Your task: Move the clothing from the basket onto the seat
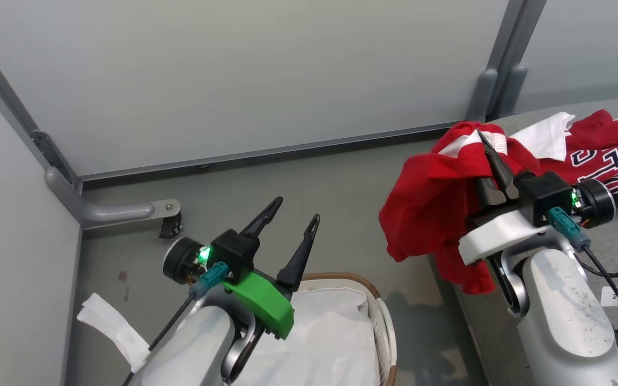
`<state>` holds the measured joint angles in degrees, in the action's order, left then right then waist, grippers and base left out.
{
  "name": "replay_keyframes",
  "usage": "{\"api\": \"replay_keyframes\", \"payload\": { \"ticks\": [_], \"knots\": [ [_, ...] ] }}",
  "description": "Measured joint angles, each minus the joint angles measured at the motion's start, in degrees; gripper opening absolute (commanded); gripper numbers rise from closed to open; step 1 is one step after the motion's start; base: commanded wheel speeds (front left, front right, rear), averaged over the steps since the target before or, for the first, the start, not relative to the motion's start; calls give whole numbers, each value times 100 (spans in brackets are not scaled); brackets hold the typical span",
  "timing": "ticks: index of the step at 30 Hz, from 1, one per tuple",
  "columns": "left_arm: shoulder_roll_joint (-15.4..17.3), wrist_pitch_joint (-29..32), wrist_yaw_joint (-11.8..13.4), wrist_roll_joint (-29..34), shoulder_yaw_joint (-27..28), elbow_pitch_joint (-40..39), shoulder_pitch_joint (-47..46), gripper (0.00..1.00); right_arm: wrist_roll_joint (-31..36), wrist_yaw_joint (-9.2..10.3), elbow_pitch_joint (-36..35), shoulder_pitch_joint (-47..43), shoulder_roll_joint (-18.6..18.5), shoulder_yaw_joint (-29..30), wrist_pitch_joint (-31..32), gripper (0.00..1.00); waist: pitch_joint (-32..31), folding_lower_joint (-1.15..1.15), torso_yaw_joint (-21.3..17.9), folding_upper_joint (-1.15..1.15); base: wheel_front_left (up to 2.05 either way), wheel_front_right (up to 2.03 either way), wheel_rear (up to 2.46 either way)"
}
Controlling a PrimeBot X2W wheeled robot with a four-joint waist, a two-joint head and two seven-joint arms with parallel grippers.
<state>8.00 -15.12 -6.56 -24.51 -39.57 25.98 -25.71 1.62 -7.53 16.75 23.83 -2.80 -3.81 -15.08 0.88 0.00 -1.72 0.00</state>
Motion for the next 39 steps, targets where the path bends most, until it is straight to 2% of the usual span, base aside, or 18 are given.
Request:
{"api": "replay_keyframes", "payload": {
  "ticks": [15,24,34,39],
  "knots": [
    [-327,0,-46,348,457,-55,529,100,77,0,-87,26,3,227,0,0,168,0,-277,0,0,0,0],
    [-394,0,-58,486,566,-90,618,100,118,0,-174,71,-63,388,0,0,279,0,-838,0,0,0,0],
    [-457,0,-79,606,399,-42,604,100,142,0,-192,96,-179,595,0,0,478,0,-1597,0,0,0,0],
    [-455,0,-81,616,318,-87,528,100,121,0,-165,260,-235,702,0,0,693,0,-1765,0,0,0,0]
  ]
}}
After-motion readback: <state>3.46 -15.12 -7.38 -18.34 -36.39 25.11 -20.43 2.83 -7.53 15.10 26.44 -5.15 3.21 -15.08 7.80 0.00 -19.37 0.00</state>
